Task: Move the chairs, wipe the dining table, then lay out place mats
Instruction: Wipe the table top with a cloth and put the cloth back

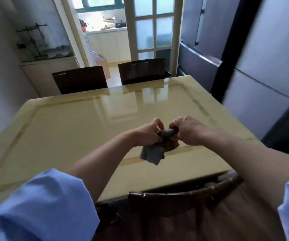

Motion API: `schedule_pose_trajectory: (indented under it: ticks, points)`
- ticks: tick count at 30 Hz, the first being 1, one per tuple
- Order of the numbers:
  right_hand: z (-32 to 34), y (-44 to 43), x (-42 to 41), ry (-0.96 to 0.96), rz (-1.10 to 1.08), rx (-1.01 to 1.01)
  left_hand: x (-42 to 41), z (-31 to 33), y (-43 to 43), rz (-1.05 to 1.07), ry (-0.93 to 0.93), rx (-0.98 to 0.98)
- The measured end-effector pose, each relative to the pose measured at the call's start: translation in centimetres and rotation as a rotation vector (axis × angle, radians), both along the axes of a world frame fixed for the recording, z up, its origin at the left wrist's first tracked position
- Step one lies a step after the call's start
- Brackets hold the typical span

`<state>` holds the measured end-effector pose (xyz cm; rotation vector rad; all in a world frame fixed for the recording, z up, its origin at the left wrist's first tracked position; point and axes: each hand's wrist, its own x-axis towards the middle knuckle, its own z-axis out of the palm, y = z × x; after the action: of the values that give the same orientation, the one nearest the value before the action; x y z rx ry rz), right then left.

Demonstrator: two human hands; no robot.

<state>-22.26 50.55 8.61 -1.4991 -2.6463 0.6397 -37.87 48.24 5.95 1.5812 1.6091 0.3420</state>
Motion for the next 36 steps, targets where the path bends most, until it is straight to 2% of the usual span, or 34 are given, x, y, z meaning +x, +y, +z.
schedule_pose_trajectory:
  ticks: [3, 8, 13, 17, 19, 24, 28, 33, 36]
  points:
    - [1.5, 0.5, 5.9, -0.044, -0.131, -0.009, 5.8, 1.1, 1.5, -0.179, 0.059, 0.024]
    - [3.7, -2.5, 21.1, -0.102, -0.464, 0.029, 21.9, 1.6, 1.9, -0.495, 0.034, 0.117]
    - [5.6, -10.7, 35.9, -0.160, -0.765, 0.005, 39.0, 2.0, -2.0, -0.694, 0.171, 0.412]
    - [7.1, -19.8, 48.5, -0.156, -0.980, -0.023, 52.3, 3.9, -8.4, -0.918, 0.049, 0.494]
    - [7.8, -24.7, 54.4, -0.148, -1.067, -0.024, 58.6, 4.7, -12.4, -1.016, -0.008, 0.478]
    - [8.5, -36.4, 65.9, -0.177, -1.274, -0.053, 72.3, 4.8, -21.7, -1.258, -0.008, 0.437]
    - [7.0, -45.0, 73.8, -0.102, -1.450, -0.162, 81.3, 2.9, -29.2, -1.407, -0.024, 0.460]
    - [3.0, -52.0, 79.1, 0.092, -1.602, -0.332, 87.7, -0.7, -34.6, -1.595, -0.024, 0.297]
    - [-0.3, -55.9, 82.3, 0.015, -1.617, -0.327, 91.4, -2.8, -38.4, -1.645, 0.061, 0.341]
